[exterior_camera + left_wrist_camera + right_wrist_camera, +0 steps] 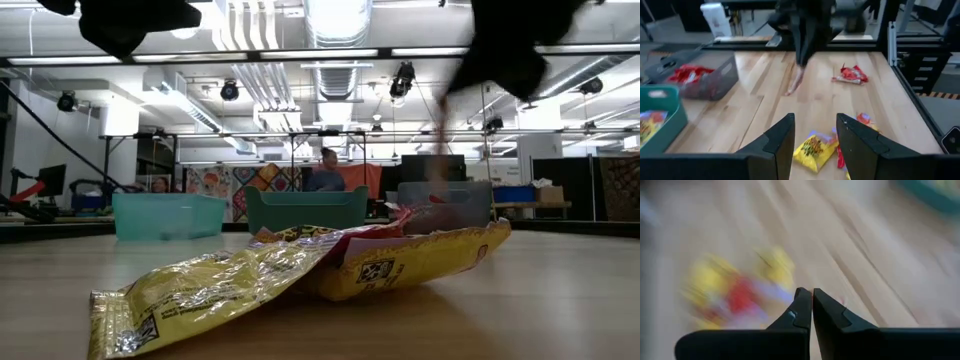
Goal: Sort candy
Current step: Put the white candy into the blue bin
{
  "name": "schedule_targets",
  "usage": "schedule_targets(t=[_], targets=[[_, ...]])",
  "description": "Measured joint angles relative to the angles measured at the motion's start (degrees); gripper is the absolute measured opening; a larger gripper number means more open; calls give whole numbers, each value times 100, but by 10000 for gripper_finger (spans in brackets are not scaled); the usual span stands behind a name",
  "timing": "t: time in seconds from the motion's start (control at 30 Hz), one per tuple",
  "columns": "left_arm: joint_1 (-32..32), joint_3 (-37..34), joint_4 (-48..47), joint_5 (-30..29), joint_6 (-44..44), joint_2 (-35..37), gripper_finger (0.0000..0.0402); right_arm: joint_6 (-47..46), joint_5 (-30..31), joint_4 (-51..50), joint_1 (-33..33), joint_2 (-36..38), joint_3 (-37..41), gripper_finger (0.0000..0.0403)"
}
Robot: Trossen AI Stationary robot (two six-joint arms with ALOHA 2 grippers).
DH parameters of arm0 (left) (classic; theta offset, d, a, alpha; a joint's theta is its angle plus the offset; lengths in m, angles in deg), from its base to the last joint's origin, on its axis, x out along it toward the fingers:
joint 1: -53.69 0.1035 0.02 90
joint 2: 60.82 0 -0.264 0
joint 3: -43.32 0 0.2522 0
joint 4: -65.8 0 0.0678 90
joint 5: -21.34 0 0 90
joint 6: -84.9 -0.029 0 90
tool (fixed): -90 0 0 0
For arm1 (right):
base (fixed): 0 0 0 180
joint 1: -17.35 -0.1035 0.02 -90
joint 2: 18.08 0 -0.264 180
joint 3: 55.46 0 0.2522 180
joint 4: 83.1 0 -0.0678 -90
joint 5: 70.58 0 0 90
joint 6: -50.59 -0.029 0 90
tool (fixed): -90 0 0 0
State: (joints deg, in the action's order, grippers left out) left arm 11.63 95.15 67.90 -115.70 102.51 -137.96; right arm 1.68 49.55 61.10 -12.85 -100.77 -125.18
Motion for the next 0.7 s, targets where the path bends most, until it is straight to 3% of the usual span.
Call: schedule_targets(t=[0.1,0.2,0.3,0.4,0.53,0.7], targets=[[55,-4,676,3,-363,-332,135,1602,34,2666,80,336,609,7],[185,-6,1358,1,-622,-636,146,2964,-770,5097,270,277,1257,8],[345,-7,1981,174,-871,-885,161,3581,-1503,6743,499,93,1613,8],[567,-6,2810,489,-1203,-1166,174,3882,-1848,7409,730,-230,1671,8],[908,43,3473,704,-1361,-1514,183,3950,-2407,7543,996,-637,1412,8],[1246,132,3832,1670,-1361,-1895,184,3939,-3009,7487,1203,-1001,1007,8]])
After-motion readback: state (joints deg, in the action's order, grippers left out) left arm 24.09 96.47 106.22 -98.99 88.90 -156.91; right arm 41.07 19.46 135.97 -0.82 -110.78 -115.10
